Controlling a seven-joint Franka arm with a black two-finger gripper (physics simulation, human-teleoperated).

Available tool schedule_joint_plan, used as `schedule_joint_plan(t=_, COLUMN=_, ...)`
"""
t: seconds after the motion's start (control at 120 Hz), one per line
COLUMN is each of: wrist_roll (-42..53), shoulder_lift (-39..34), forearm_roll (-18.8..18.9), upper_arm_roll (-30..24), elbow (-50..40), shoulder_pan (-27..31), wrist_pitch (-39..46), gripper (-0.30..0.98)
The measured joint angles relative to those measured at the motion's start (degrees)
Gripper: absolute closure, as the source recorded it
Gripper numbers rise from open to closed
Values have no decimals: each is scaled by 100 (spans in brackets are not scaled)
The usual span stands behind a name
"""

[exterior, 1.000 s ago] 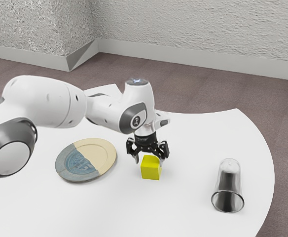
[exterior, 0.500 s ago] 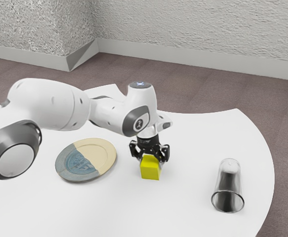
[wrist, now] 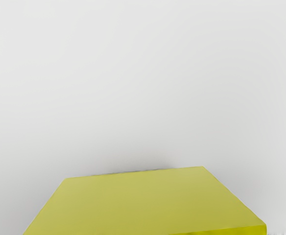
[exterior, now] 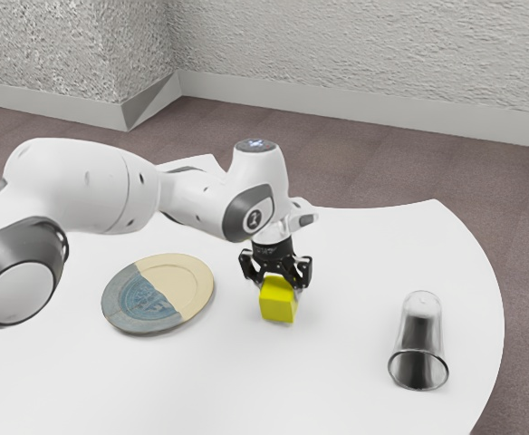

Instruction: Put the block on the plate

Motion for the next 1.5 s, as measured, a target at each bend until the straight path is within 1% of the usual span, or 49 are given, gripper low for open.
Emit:
schedule_joint_plan(t=0.333, wrist_roll=31, shoulder_lift=-235, forearm_roll=146, upper_arm_roll=-1, elbow=2, shoulder_pan=154, wrist_pitch=-138, gripper=29)
schedule_joint_plan(t=0.508, wrist_roll=97, shoulder_lift=-287, forearm_roll=294, upper_arm_roll=-14, elbow=0, shoulder_pan=489, wrist_pitch=-254, gripper=33)
schedule_joint_plan(t=0.7, wrist_roll=204, shoulder_lift=-452, forearm_roll=523, upper_arm_roll=-9, elbow=-43, shoulder_pan=822, wrist_pitch=-459, gripper=31)
schedule_joint_plan(t=0.992, wrist_roll=434, shoulder_lift=-747, forearm_roll=753, upper_arm_roll=-22, elbow=-343, shoulder_pan=1573, wrist_pitch=-759, gripper=29)
schedule_joint_plan(t=1.267, wrist_roll=683, shoulder_lift=-925, forearm_roll=833, upper_arm_roll=-50, elbow=-766, shoulder_pan=2134, wrist_pitch=-889, gripper=29)
schedule_joint_plan(t=1.425, wrist_roll=798, shoulder_lift=-956, forearm_roll=886, upper_arm_roll=-175, elbow=-909, shoulder_pan=2374, wrist_pitch=-900, gripper=28)
schedule_joint_plan(t=1.5, wrist_roll=855, shoulder_lift=-944, forearm_roll=891, upper_arm_roll=-340, elbow=-925, shoulder_pan=2531, wrist_pitch=-886, gripper=28)
